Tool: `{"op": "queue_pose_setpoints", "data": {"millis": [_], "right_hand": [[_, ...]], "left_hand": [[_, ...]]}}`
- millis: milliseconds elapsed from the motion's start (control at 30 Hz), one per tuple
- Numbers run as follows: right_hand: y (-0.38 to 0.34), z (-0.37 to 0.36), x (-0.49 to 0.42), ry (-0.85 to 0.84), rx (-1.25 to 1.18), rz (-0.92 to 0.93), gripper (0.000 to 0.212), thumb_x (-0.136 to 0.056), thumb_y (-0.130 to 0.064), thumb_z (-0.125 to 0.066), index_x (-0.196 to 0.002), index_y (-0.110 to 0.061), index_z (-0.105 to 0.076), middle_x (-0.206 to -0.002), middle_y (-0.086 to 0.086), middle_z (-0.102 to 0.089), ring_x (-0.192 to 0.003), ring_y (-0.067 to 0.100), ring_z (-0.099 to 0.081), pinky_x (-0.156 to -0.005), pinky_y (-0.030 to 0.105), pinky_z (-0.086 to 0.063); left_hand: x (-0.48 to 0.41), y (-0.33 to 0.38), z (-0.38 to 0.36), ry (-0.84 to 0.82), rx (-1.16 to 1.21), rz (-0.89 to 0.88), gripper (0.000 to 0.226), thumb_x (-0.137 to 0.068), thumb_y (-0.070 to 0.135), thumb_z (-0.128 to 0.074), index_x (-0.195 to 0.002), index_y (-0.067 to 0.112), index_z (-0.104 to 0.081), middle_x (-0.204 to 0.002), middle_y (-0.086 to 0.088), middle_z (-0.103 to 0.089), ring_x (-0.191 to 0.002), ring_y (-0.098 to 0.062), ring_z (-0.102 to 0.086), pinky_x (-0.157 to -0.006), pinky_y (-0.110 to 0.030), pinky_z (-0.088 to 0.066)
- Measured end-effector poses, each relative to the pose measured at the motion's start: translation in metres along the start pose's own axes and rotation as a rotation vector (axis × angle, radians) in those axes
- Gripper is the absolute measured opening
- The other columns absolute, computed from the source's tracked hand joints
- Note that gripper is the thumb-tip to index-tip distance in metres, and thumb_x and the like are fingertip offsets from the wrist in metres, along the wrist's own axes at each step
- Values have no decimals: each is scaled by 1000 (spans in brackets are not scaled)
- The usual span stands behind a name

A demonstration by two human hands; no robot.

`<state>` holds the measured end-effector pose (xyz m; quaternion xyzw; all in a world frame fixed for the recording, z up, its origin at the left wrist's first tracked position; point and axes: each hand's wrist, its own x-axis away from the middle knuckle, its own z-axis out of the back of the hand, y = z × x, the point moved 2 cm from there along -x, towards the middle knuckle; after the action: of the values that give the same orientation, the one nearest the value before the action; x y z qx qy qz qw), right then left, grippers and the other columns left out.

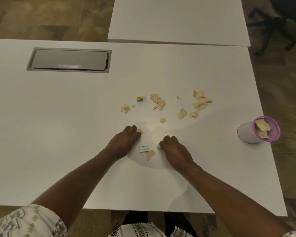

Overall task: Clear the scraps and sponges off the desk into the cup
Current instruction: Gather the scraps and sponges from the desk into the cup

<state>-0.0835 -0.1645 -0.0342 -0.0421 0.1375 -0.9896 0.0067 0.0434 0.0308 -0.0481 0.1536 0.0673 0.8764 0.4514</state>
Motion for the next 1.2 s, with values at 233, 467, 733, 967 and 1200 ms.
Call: {"op": "queue_pose_setpoints", "data": {"millis": [233, 467, 733, 967, 1200], "right_hand": [[15, -10, -7, 4, -96, -130, 22, -71, 5, -70, -78, -13, -59, -78, 2, -53, -67, 24, -51, -46, 30, -38], [27, 10, -11, 80, -692, -596, 11, -90, -19, -66, -79, -19, -69, -76, -9, -66, -73, 4, -59, -62, 9, -41], [39, 25, -3, 80, -1171, -881, 6, -89, -20, -69, -91, -20, -75, -81, -3, -76, -75, 10, -73, -63, 25, -55], [61, 52, 11, 195, -1351, -905, 14, -90, -17, -70, -103, -18, -74, -93, -2, -77, -83, 15, -75, -73, 20, -55], [109, 91, 40, 391, -1480, -926, 16, -90, -10, -70, -103, -19, -73, -98, 0, -77, -89, 18, -75, -86, 29, -56]], "left_hand": [[-6, 0, 1, 2, -14, 1, 21, -79, 0, -70, -90, 10, -54, -97, -9, -50, -84, -29, -49, -49, -39, -47], [-12, -2, 6, 77, 105, 69, 3, -92, 6, -58, -91, 6, -61, -91, -10, -53, -82, -29, -50, -60, -43, -51], [-25, 5, 19, 178, 464, 424, 12, -95, 14, -57, -88, 13, -67, -88, 1, -57, -80, -19, -54, -64, -30, -37], [-50, 39, 40, 250, 880, 652, 10, -95, 14, -65, -89, 19, -71, -92, 4, -73, -74, -12, -71, -69, -19, -51], [-92, 105, 60, 252, 1096, 586, 7, -93, 17, -68, -88, 16, -72, -84, 3, -74, -71, -9, -73, -80, -31, -57]]}}
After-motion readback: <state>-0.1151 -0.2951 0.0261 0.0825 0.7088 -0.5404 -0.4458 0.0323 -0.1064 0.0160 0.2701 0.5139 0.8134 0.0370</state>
